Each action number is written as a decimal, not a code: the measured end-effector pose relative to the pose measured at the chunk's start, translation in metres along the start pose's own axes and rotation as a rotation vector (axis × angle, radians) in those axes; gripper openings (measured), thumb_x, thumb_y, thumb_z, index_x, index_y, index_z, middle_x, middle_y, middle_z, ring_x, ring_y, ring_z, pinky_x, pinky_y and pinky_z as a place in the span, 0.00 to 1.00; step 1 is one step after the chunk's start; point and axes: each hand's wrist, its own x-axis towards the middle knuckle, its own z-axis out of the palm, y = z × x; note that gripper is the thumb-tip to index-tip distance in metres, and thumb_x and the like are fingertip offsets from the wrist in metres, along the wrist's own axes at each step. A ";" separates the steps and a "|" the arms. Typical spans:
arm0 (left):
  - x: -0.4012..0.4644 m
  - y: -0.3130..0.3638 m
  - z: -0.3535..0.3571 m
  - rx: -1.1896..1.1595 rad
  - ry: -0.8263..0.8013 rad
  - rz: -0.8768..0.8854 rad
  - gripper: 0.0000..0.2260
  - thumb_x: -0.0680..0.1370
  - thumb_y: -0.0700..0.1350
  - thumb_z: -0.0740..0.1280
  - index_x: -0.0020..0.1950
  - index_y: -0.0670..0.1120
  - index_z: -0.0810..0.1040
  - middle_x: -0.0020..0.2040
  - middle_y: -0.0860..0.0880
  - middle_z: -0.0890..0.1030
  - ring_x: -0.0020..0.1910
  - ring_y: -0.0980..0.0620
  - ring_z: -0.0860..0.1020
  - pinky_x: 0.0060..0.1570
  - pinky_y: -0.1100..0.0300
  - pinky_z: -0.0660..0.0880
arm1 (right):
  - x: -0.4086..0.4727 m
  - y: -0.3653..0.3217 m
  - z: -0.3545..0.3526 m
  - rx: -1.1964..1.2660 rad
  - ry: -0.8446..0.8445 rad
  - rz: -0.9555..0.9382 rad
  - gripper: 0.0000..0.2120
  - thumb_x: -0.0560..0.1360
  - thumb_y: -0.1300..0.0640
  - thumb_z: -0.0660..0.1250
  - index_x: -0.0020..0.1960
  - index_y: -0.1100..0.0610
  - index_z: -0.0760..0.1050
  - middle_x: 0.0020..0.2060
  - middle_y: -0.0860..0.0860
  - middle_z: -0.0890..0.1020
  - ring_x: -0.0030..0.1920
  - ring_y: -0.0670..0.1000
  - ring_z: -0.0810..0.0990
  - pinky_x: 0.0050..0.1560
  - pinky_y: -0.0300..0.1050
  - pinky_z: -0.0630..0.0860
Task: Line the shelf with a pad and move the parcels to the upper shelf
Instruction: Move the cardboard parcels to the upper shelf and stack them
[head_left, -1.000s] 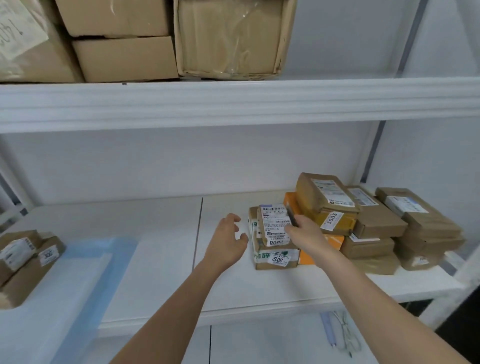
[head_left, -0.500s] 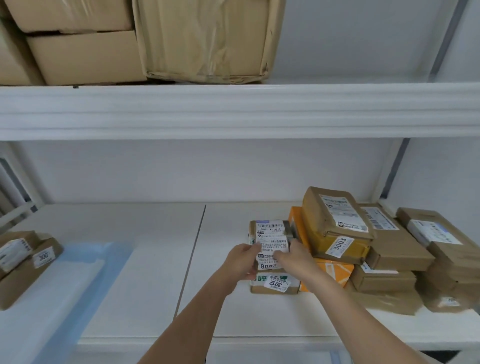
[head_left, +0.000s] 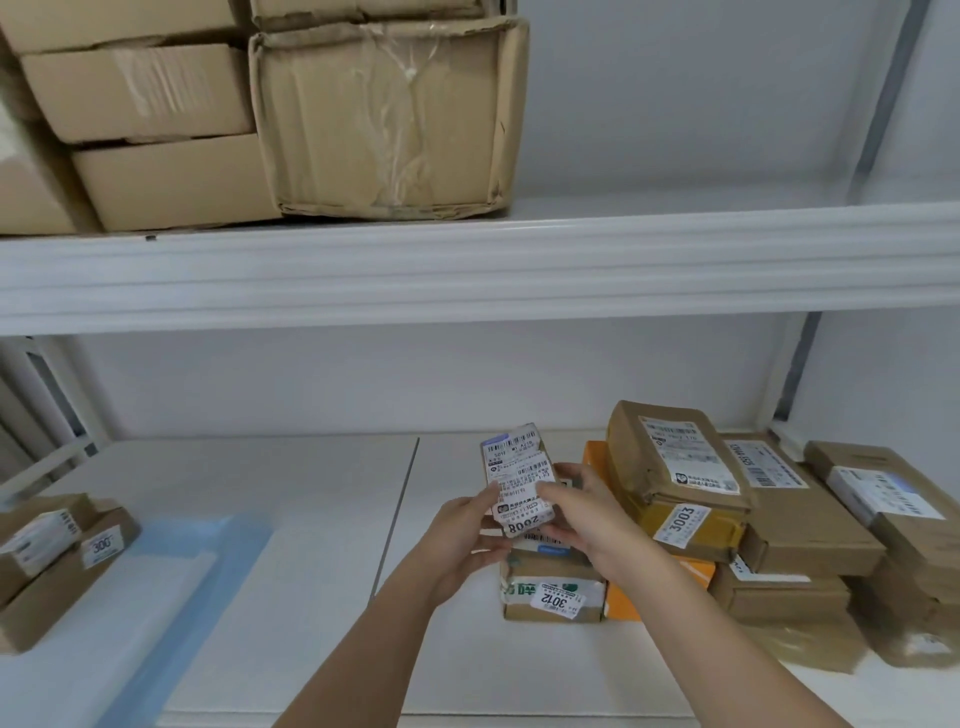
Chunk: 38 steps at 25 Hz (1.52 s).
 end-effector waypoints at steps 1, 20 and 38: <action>0.000 0.002 -0.001 -0.005 -0.013 -0.012 0.15 0.81 0.53 0.63 0.57 0.44 0.81 0.46 0.46 0.85 0.43 0.49 0.81 0.43 0.59 0.79 | 0.000 0.000 0.000 0.019 0.002 -0.013 0.17 0.77 0.62 0.67 0.63 0.53 0.67 0.50 0.54 0.83 0.48 0.51 0.84 0.40 0.42 0.81; 0.006 -0.079 -0.103 0.098 0.424 -0.262 0.13 0.80 0.41 0.66 0.58 0.32 0.75 0.49 0.36 0.82 0.38 0.45 0.79 0.27 0.59 0.79 | 0.006 0.053 0.004 -1.135 -0.033 -0.075 0.26 0.76 0.44 0.63 0.73 0.43 0.64 0.77 0.57 0.51 0.76 0.63 0.45 0.74 0.56 0.51; 0.002 -0.053 -0.021 0.255 0.161 -0.136 0.10 0.81 0.51 0.62 0.49 0.46 0.76 0.55 0.46 0.79 0.50 0.48 0.76 0.52 0.57 0.70 | -0.008 0.074 -0.003 -0.273 0.093 0.074 0.25 0.75 0.63 0.69 0.65 0.56 0.60 0.59 0.52 0.75 0.54 0.51 0.76 0.38 0.35 0.73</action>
